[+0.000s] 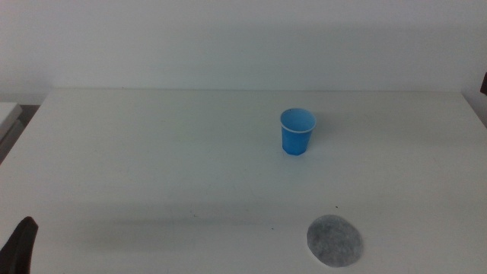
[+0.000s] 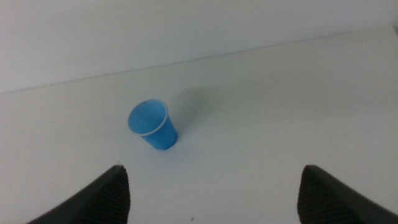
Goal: Place an empty cup on a cup mat.
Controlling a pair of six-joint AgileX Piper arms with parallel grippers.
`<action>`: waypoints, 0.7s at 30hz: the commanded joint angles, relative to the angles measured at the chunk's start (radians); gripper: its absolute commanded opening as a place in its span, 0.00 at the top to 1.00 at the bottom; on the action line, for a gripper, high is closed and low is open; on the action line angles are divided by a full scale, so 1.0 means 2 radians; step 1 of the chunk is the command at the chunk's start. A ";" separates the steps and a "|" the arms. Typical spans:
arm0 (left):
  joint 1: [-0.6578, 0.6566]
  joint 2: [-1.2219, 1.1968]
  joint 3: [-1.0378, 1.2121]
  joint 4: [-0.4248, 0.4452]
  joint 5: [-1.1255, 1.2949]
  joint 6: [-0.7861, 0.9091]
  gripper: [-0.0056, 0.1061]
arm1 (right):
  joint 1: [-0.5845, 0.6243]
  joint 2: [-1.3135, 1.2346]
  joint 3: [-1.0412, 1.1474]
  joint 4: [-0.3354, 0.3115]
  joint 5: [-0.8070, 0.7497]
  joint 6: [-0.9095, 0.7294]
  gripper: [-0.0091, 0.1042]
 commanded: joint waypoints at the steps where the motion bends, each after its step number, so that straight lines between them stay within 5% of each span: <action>1: -0.001 -0.002 0.000 -0.003 -0.003 -0.001 0.11 | -0.003 0.004 -0.004 0.003 0.002 0.015 0.10; 13: -0.001 -0.002 0.000 -0.003 -0.003 -0.001 0.11 | 0.015 0.228 -0.188 -0.008 0.121 -0.005 0.10; 21: -0.001 -0.002 0.000 -0.003 -0.003 -0.001 0.11 | 0.087 0.402 -0.320 -0.067 0.130 0.040 0.11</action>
